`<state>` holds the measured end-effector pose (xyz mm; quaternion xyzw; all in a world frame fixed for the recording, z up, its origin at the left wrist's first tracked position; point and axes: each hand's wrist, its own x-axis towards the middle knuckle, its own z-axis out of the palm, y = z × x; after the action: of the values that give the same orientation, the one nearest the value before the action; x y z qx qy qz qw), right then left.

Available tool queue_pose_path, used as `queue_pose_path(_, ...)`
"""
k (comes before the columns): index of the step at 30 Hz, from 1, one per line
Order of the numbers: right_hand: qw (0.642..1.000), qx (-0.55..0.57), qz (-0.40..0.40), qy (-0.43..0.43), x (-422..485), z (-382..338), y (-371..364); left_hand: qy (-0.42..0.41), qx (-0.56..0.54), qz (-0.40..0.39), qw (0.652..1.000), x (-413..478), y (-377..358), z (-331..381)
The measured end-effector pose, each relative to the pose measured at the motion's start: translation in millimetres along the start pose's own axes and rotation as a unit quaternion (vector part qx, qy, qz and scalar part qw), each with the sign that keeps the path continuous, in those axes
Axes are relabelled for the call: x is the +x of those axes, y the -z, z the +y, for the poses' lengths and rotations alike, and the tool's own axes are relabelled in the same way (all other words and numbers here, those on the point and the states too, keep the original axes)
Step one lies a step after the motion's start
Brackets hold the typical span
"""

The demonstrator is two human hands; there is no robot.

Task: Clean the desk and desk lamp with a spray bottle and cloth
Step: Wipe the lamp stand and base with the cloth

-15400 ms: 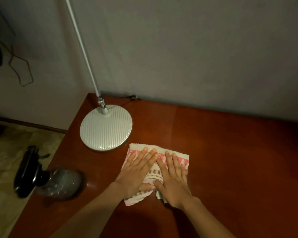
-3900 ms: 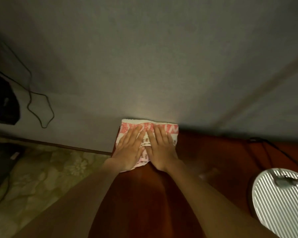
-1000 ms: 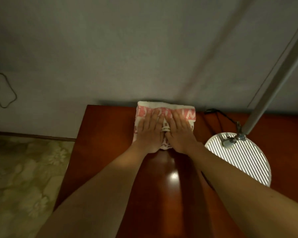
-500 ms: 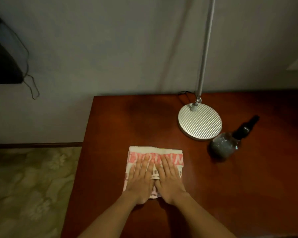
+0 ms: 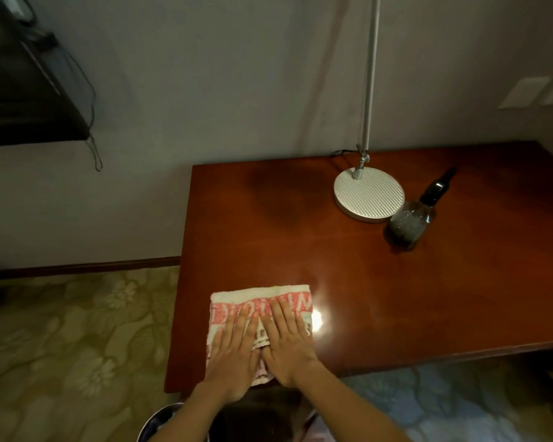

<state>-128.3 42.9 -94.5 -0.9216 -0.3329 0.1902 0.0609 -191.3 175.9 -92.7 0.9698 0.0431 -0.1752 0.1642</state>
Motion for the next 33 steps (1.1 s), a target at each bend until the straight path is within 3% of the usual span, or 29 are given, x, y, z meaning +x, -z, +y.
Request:
queue_pose_path(5, 0.998, -0.027, -0.016, 0.051, 19.9, -50.4, -8.7, 0.056, -0.01, 0.025, 0.998, -27.8, -9.4, -54.3)
queue_pose_path(11, 0.996, -0.017, -0.025, 0.084, 27.8, -112.8, -18.1, 0.108, -0.011, -0.022, 0.994, -65.0, 8.1, -97.8)
queue_pose_path(16, 1.0, -0.001, -0.001, 0.023, 19.8, -126.2, -27.7, 0.134, 0.005, -0.078, 0.988, -71.3, 17.3, -100.0)
queue_pose_path(21, 0.998, 0.016, 0.043, 0.052, 6.2, -121.6, -36.6, 0.149, 0.006, -0.096, 0.984, -76.4, 19.4, -84.3)
queue_pose_path(24, 0.998, 0.037, 0.012, 0.047, -0.5, -117.0, -39.0, 0.153, -0.007, -0.094, 0.984, -84.7, 14.0, -78.7)
queue_pose_path(29, 0.983, -0.069, -0.11, 0.127, -6.7, -106.9, -4.3, 0.153, -0.003, -0.102, 0.983, -85.1, 19.1, -76.0)
queue_pose_path(33, 0.989, -0.027, -0.093, 0.115, -6.1, -97.8, 30.8, 0.147, 0.005, -0.137, 0.98, -80.9, 42.0, -66.9)
